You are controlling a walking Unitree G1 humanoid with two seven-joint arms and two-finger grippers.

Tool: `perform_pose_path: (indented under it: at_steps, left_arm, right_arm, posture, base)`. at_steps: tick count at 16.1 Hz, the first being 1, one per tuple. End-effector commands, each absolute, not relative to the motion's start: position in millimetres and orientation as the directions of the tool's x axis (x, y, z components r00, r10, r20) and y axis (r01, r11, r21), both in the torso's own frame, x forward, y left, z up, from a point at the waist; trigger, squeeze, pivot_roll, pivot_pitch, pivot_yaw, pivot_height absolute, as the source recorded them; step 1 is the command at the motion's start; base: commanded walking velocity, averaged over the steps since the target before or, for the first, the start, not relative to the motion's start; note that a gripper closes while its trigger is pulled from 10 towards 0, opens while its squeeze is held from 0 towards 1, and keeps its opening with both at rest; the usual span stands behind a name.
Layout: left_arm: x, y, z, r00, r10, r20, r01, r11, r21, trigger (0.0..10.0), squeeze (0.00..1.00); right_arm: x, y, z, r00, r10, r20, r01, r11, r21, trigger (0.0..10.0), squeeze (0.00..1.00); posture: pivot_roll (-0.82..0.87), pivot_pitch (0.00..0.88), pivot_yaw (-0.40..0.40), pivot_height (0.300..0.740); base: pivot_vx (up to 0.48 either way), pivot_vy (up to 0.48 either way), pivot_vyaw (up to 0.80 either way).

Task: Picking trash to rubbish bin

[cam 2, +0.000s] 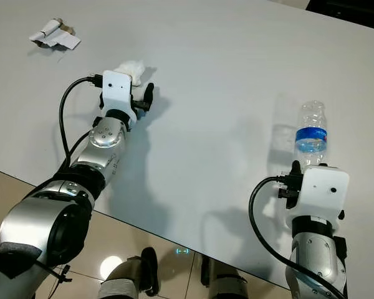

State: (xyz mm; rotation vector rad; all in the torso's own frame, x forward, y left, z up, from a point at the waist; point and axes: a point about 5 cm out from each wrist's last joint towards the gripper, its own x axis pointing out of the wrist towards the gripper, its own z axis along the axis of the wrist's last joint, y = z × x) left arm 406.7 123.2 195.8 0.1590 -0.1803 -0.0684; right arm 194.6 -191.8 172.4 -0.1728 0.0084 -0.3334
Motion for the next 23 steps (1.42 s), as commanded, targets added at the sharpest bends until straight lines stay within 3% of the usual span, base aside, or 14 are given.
perform_pose_path:
  at_steps: [1, 9, 15, 23]
  left_arm:
    - [409, 123, 199, 0.983, -0.076, 0.166, 0.051, 0.987, 0.153, 10.0, 0.0]
    - [413, 104, 211, 0.977, -0.17, 0.132, 0.152, 0.979, 0.139, 10.0, 0.0]
    - [415, 118, 212, 0.987, -0.085, 0.136, 0.065, 0.987, 0.146, 10.0, 0.0]
    - [415, 118, 212, 0.987, -0.085, 0.136, 0.065, 0.987, 0.146, 10.0, 0.0]
  right_arm:
    - [190, -196, 172, 0.938, -0.346, 0.017, 0.343, 0.922, -0.182, 10.0, 0.0]
    - [183, -197, 169, 0.939, -0.343, -0.007, 0.335, 0.922, -0.194, 10.0, 0.0]
    - [176, -197, 166, 0.943, -0.33, -0.033, 0.316, 0.925, -0.211, 10.0, 0.0]
    - [176, -197, 166, 0.943, -0.33, -0.033, 0.316, 0.925, -0.211, 10.0, 0.0]
  posture:
    - [-0.14, 0.331, -0.019, 0.74]
    - [-0.17, 0.357, -0.04, 0.74]
    - [-0.2, 0.376, -0.067, 0.74]
    - [-0.2, 0.376, -0.067, 0.74]
  base:
    - [0.0, 0.0, 0.0]
    - [0.0, 0.0, 0.0]
    - [0.0, 0.0, 0.0]
    - [0.0, 0.0, 0.0]
